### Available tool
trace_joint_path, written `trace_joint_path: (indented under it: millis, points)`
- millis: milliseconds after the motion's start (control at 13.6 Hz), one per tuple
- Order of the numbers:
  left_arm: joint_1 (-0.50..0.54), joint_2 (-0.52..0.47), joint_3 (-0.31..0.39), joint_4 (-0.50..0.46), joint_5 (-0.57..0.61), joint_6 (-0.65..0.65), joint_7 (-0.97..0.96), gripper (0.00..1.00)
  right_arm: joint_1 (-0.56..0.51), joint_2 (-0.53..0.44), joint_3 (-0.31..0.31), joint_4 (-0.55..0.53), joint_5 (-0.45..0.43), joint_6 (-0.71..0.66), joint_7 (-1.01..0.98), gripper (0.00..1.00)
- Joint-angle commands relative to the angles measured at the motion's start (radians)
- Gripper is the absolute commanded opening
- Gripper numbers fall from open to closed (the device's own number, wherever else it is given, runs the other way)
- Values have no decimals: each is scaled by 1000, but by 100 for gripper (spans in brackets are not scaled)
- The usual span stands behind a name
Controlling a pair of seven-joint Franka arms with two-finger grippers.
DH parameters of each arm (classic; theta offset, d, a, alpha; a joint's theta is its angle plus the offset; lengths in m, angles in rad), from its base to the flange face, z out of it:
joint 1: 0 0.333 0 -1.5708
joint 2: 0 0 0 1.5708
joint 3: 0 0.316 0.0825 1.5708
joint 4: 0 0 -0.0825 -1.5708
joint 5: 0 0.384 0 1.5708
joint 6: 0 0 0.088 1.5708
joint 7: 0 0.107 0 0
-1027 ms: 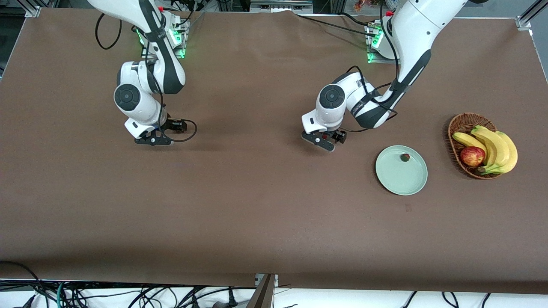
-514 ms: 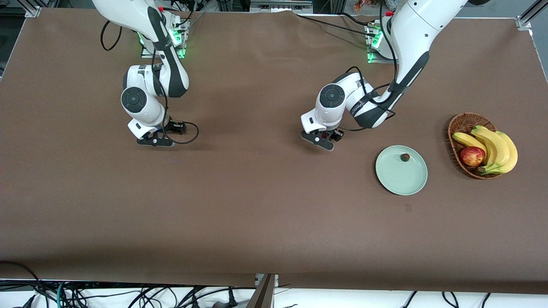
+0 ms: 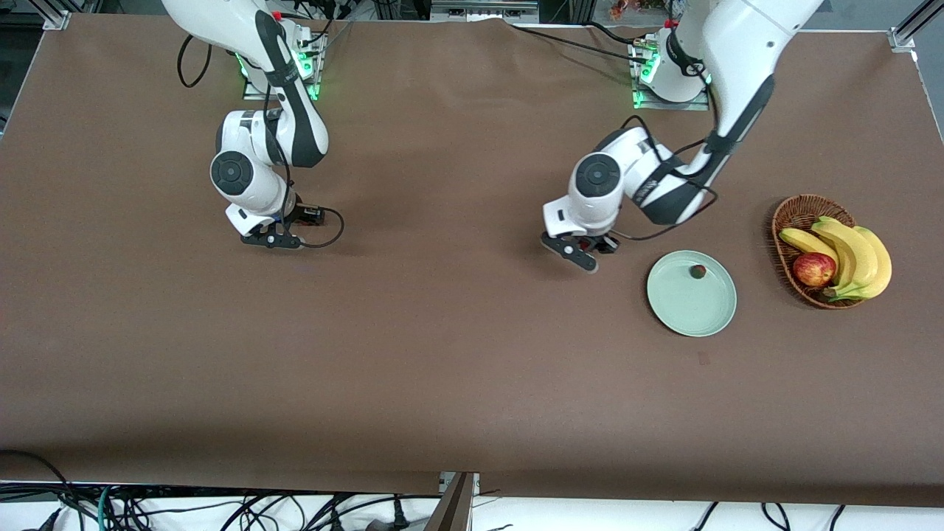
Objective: Collect all strawberries into plate
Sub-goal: 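Grasp the second strawberry with the left gripper while the right grasps the third, then place the strawberry on the plate while the right gripper lifts the third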
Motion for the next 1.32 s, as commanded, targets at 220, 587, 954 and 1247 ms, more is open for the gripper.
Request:
trace_joint_path:
  millis: [220,587,954,1247]
  points:
    - [194,-43,-22,92,-71,-165,488,0,15,-66,23,20,33,-39,9,4]
    - [357,-11,-16,178,-83,-175,907,0,14,89,196,462,145,-182,290,5]
    - [460,91,-13,253,-83,-159,1149,0,17,427,400,996,167,-138,771,5]
    - [500,155,-21,253,-110,-104,1234,0,89,575,494,1091,168,259,1016,25]
